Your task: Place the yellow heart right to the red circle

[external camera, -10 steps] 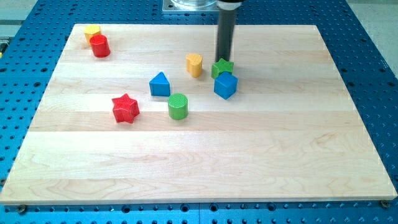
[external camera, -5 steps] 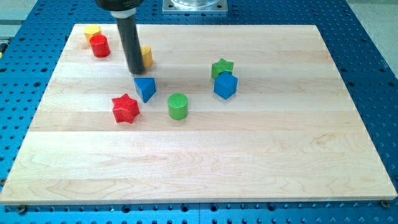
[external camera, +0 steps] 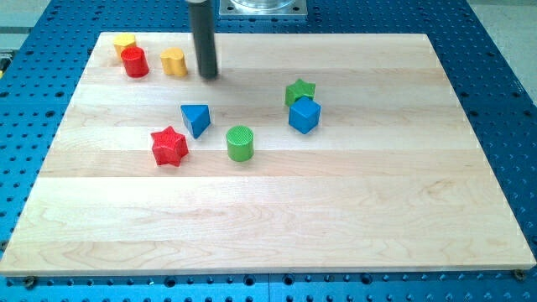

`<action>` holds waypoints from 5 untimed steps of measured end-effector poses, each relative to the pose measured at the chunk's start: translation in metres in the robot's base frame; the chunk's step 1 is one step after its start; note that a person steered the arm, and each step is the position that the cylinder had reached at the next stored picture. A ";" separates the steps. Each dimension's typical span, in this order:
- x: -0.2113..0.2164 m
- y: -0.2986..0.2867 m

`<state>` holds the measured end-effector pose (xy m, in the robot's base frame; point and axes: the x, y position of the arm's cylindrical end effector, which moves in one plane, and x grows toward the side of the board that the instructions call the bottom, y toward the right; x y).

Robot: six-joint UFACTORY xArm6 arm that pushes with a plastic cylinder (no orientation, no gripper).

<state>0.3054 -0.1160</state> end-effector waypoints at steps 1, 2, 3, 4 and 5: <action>0.012 -0.008; 0.000 -0.003; -0.027 -0.022; -0.037 -0.021; -0.049 -0.024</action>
